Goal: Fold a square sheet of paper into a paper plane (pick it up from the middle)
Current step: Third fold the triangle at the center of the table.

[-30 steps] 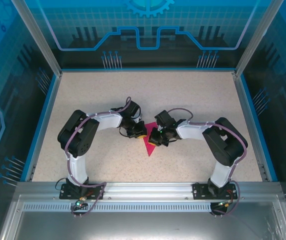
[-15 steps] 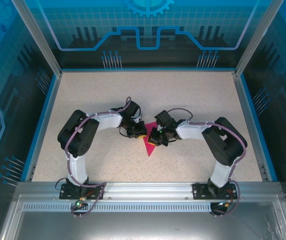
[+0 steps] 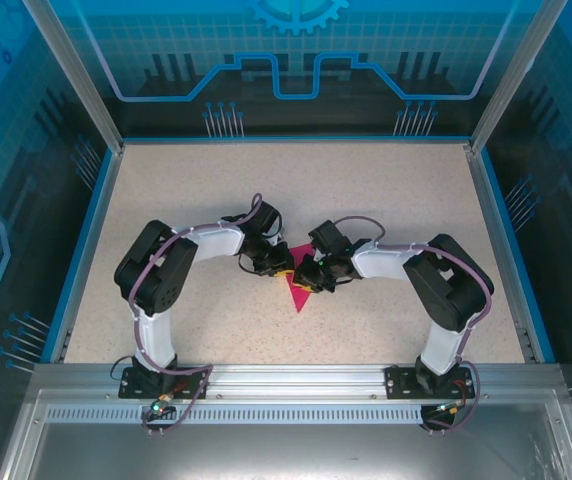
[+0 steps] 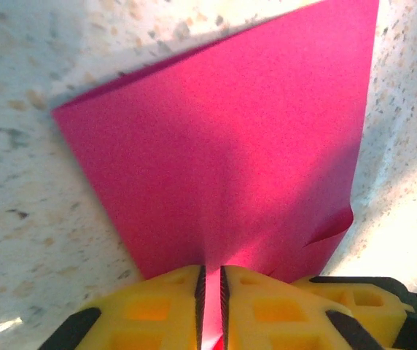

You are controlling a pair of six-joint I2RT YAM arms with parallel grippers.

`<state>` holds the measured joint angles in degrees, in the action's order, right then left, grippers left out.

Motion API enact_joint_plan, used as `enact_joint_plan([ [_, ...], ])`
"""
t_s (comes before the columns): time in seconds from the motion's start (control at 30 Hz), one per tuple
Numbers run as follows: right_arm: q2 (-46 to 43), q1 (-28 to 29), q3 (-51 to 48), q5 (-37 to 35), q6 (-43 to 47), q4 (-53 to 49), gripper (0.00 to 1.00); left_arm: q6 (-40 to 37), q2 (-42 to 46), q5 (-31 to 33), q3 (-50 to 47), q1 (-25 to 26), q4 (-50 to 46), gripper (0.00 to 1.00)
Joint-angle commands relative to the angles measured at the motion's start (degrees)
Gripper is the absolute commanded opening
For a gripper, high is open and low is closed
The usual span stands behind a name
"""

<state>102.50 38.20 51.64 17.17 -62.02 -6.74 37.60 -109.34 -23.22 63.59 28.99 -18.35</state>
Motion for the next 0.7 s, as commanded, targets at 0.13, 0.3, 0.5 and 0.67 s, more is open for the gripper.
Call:
enact_joint_plan([
  [0.13,2.1,0.91,-0.68,-1.63,0.14,-3.28,0.32,3.3,7.82,4.48,-2.88,-4.42,-3.4,0.21],
  [0.3,1.95,0.98,-0.84,-1.75,0.32,-3.58,0.37,3.96,10.79,3.99,-4.85,-5.44,-3.04,0.21],
  [0.5,1.24,1.07,-0.97,-2.56,0.75,-3.98,0.42,4.5,12.47,0.94,-6.19,-5.21,-1.61,0.21],
  [0.67,1.07,1.08,-2.59,-2.92,1.07,-4.31,0.36,4.8,13.18,-0.88,-6.85,-4.3,-0.84,0.19],
])
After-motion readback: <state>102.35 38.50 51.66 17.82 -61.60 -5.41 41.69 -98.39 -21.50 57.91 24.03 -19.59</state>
